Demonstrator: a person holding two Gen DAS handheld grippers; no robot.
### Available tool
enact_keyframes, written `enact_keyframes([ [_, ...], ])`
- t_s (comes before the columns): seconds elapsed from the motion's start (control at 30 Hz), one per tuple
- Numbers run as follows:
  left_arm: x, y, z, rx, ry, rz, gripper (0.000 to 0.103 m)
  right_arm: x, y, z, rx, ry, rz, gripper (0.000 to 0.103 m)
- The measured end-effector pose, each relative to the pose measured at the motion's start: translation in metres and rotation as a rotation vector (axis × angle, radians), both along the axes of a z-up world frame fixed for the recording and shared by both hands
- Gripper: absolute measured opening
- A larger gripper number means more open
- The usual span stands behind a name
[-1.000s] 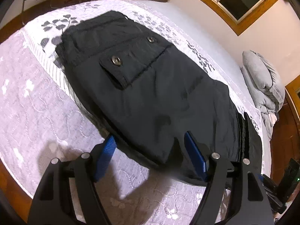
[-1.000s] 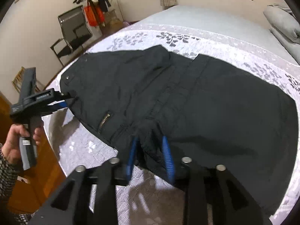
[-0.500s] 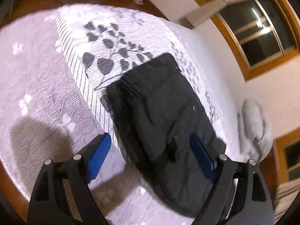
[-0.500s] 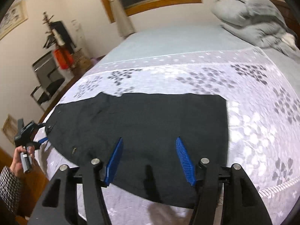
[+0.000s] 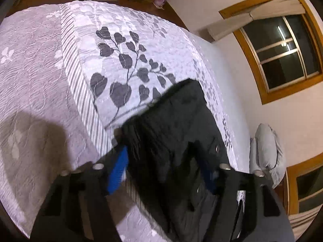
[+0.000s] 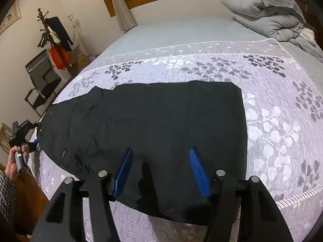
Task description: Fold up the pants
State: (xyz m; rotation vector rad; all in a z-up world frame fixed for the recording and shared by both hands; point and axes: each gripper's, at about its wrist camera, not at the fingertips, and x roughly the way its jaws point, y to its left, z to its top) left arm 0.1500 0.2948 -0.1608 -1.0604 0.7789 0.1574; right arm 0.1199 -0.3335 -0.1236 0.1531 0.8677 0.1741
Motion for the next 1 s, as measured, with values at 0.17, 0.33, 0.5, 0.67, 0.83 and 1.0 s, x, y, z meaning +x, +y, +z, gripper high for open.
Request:
enact_keyframes([
  [0.17,-0.001,0.000,-0.002,-0.006,-0.020,0.004,0.044,0.003,0.004,-0.006,-0.004,0.018,-0.002,0.059],
  [0.33,-0.005,-0.005,0.006,0.032,-0.064,-0.004,0.037,0.003,0.007,-0.009,-0.025,0.024,0.003,0.059],
  [0.5,0.005,-0.001,-0.007,-0.011,-0.040,0.006,0.050,0.002,0.002,-0.012,0.005,0.030,-0.005,0.059],
  [0.67,0.019,-0.016,0.001,0.100,-0.018,-0.050,0.047,0.002,0.000,-0.015,0.002,0.031,0.003,0.059],
  [0.83,0.018,-0.013,0.002,-0.004,-0.057,-0.041,0.031,0.002,-0.005,-0.018,0.032,0.037,-0.006,0.059],
  [1.0,0.016,-0.038,0.040,0.077,-0.124,-0.061,0.025,0.003,-0.006,-0.020,0.036,0.037,-0.004,0.059],
])
